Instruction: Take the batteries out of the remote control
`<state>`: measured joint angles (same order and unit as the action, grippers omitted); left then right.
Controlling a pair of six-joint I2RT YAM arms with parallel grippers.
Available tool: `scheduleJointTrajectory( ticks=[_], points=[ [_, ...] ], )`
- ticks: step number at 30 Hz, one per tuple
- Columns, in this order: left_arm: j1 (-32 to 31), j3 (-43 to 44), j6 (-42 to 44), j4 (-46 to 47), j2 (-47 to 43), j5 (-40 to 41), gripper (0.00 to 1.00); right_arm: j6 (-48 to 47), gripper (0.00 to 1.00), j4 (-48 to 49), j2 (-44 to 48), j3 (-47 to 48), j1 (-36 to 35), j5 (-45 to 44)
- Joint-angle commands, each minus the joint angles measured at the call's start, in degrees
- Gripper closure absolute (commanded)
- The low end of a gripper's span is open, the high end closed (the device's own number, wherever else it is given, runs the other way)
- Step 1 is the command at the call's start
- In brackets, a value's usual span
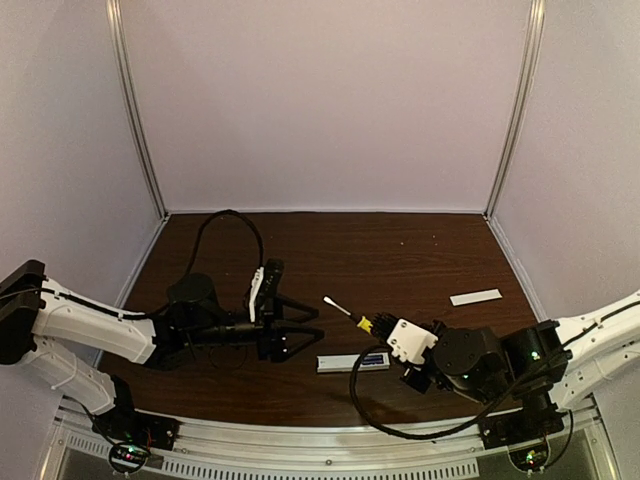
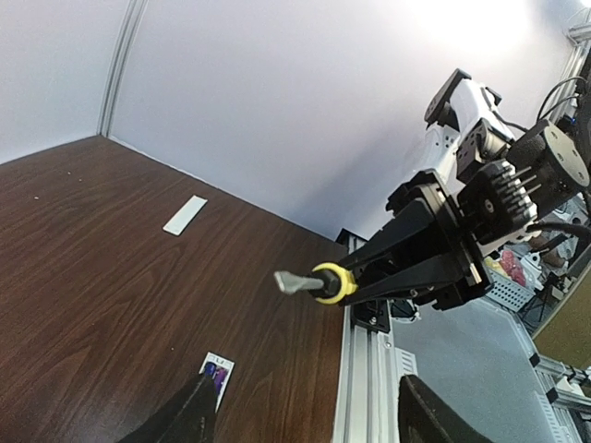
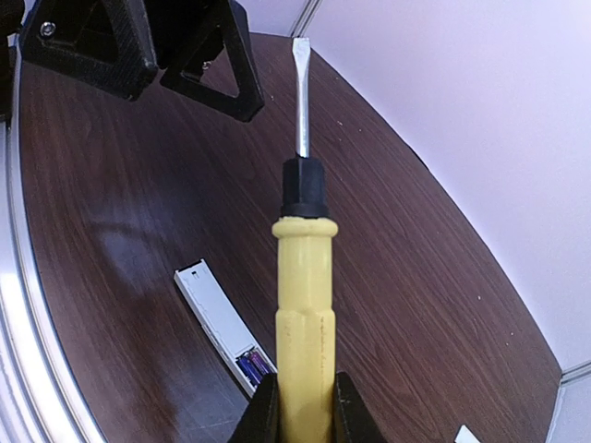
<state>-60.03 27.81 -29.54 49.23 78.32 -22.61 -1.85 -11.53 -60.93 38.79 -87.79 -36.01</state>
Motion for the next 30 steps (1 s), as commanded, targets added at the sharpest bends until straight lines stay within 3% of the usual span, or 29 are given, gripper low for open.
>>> scheduleJointTrajectory(
  ticks=[1, 18, 30],
  points=[
    [0.27, 1.19, -3.41, 0.74, -0.81, -3.08, 0.33, -4.77, 1.0, -0.4, -1.98, 2.54, -0.92, -0.82],
    [0.18, 3.61, -2.98, -11.24, -5.36, -6.13, 0.39, -13.63, 1.0, 1.34, -2.71, 2.54, -1.5, 3.87],
    [0.02, 6.59, -2.84, -13.49, -1.67, -9.97, 0.55, -15.0, 1.0, 1.9, -5.76, 3.86, -1.62, 4.73]
  ],
)
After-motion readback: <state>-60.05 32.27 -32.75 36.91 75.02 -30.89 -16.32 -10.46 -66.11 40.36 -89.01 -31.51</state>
